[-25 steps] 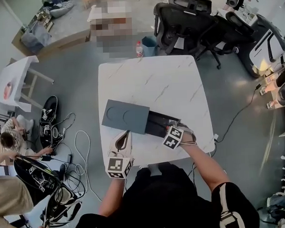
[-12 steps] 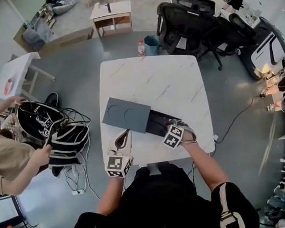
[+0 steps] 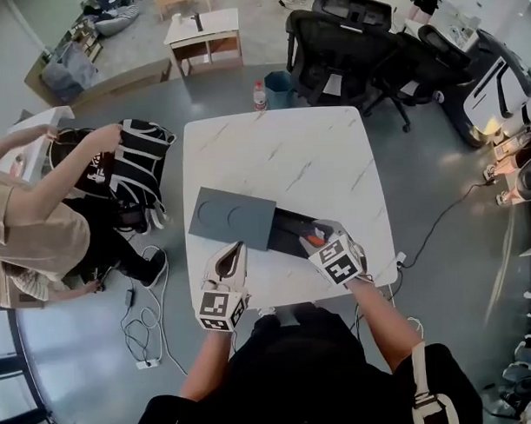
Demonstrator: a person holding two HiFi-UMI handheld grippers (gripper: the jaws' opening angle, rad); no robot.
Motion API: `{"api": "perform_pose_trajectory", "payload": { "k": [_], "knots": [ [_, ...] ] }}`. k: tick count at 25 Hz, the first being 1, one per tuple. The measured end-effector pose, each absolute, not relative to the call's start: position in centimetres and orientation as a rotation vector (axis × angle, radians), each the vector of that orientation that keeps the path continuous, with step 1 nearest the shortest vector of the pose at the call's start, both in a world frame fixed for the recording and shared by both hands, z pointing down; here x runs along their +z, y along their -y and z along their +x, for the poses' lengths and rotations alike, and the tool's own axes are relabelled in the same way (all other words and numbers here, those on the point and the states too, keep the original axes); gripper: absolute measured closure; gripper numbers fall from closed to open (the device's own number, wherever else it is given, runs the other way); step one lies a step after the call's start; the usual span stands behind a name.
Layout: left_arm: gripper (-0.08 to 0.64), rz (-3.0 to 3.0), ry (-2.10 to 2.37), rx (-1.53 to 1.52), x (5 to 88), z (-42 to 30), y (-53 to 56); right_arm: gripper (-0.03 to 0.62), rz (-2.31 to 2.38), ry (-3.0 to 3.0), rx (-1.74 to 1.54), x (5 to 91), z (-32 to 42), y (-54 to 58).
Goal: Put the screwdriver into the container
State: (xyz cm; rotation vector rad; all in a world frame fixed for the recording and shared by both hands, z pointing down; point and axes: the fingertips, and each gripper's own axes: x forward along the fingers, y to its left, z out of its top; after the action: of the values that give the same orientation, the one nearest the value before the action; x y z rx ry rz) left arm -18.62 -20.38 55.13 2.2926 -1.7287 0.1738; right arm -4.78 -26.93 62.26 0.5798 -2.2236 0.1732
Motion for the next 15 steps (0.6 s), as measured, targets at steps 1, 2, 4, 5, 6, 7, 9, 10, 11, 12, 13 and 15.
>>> {"api": "perform_pose_trajectory", "payload": {
  "k": [1,2,4,5,6,7,9,10,11,12,13,15],
  "knots": [
    [0.551,2.298,1.724,0.164,54.8,-18.3,20.5,0.421,0.627,2.269,0.203,61.1,-4.9,27.0],
    [0.551,2.306,1.722,0.157,54.4,-18.1,20.6,0.438,0.671,2.31,0.217,59.9,-4.9,27.0],
    [0.551,2.326,1.718,0.15,53.6,-17.5,20.9,0.482,0.749,2.385,0.2,57.5,-4.9,27.3],
    [0.551,2.337,1.715,0.146,53.2,-17.2,21.1,0.508,0.784,2.416,0.184,56.4,-4.8,27.3],
    [0.551,2.347,1.712,0.142,52.8,-17.0,21.4,0.523,0.816,2.444,0.174,55.4,-4.6,27.4],
    [0.551,2.356,1.71,0.136,52.4,-16.7,21.6,0.545,0.847,2.471,0.167,54.4,-4.5,27.4],
    [0.551,2.372,1.705,0.124,51.6,-16.2,22.0,0.574,0.91,2.524,0.148,52.7,-4.1,27.4],
    [0.551,2.379,1.703,0.118,51.1,-16.0,22.1,0.583,0.941,2.557,0.131,51.8,-3.9,27.3],
    [0.551,2.386,1.701,0.112,50.7,-15.8,22.2,0.583,0.972,2.601,0.107,50.7,-3.7,27.2],
    [0.551,2.392,1.697,0.106,50.3,-15.5,22.3,0.584,1.004,2.655,0.073,49.5,-3.4,27.1],
    [0.551,2.399,1.694,0.101,49.9,-15.3,22.4,0.584,1.037,2.714,0.026,48.1,-3.1,26.8],
    [0.551,2.412,1.694,0.098,49.1,-14.9,22.4,0.586,1.096,2.805,-0.07,45.4,-2.4,26.1]
  ]
}}
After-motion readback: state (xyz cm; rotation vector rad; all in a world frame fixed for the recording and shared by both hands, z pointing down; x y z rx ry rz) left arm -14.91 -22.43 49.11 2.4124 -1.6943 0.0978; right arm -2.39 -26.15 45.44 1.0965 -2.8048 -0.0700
